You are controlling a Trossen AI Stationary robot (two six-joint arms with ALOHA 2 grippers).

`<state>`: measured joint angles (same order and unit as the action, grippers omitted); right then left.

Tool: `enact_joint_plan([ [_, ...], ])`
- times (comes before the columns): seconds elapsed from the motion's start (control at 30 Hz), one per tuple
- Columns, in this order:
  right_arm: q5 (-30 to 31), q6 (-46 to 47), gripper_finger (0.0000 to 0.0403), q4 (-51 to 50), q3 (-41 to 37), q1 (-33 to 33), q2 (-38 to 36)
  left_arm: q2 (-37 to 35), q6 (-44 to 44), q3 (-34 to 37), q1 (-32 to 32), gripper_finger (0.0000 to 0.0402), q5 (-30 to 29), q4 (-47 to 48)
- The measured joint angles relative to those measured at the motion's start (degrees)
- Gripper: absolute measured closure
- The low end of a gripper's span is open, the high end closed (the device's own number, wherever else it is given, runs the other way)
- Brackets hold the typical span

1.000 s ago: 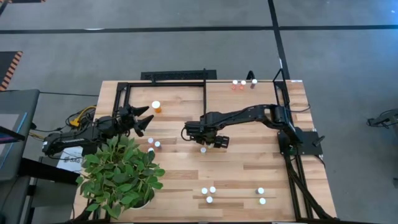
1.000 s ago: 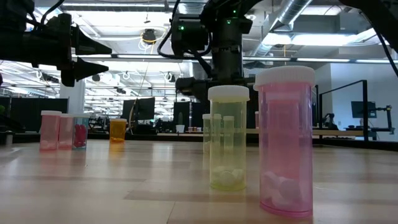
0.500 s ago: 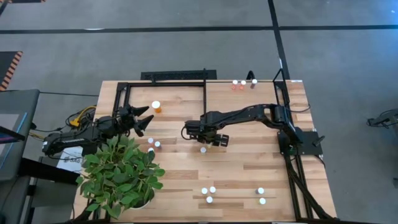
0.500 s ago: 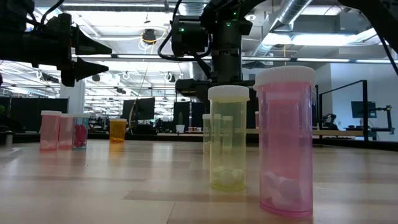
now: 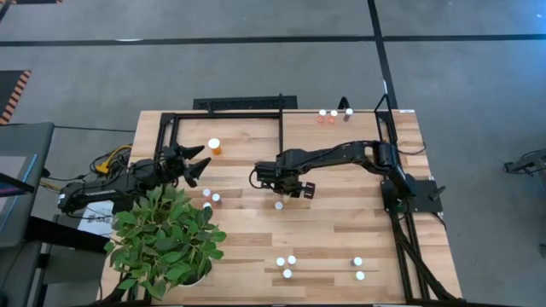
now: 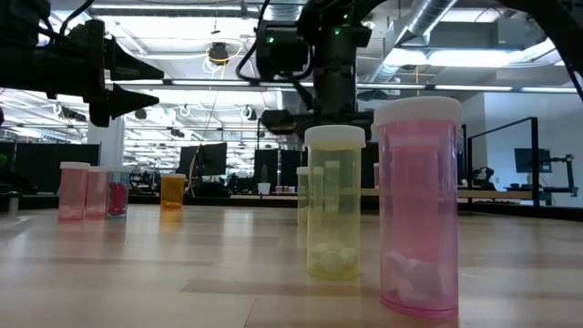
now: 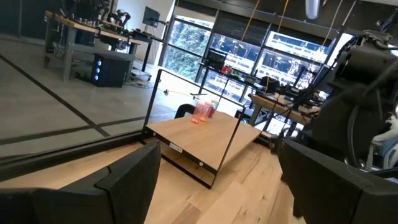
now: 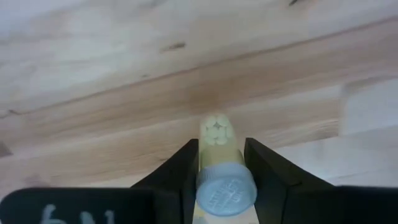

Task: Pick and place medicine bottles onto shelf by color
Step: Put the yellow pill bottle on the shelf

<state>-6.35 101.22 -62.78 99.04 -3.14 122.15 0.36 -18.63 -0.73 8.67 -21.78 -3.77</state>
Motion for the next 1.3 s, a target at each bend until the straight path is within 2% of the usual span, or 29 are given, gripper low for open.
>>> enact_joint_plan([
  [0.27, 0.45, -1.27, 0.0275, -5.47, -0.01, -2.01, -5.25, 0.02, 0.00, 0.00, -0.02, 0.0090, -0.04, 0.00],
  [0.53, 6.38, -4.18, 0.0276, -14.07, 0.09, -6.15, -13.47, 0.02, 0.00, -0.02, 0.00, 0.0090, 0.00, 0.00],
  [0.67, 8.92, -6.96, 0.0276, -15.13, 0.09, -9.84, -15.57, 0.01, 0.00, 0.00, -0.01, 0.0090, 0.00, 0.00],
  [0.8, 9.44, -13.38, 0.0277, -14.89, 0.09, -15.33, -15.44, 0.02, 0.00, -0.02, -0.02, 0.0090, 0.00, 0.02],
  [1.0, 5.71, -23.66, 0.0277, -14.08, 0.02, -24.07, -13.16, 0.01, 0.00, 0.00, -0.01, 0.0090, 0.00, 0.02],
  [1.3, 6.36, -25.39, 0.0260, -8.39, 0.04, -31.46, -8.97, 0.01, 0.00, -0.01, 0.00, 0.0090, 0.00, 0.02],
])
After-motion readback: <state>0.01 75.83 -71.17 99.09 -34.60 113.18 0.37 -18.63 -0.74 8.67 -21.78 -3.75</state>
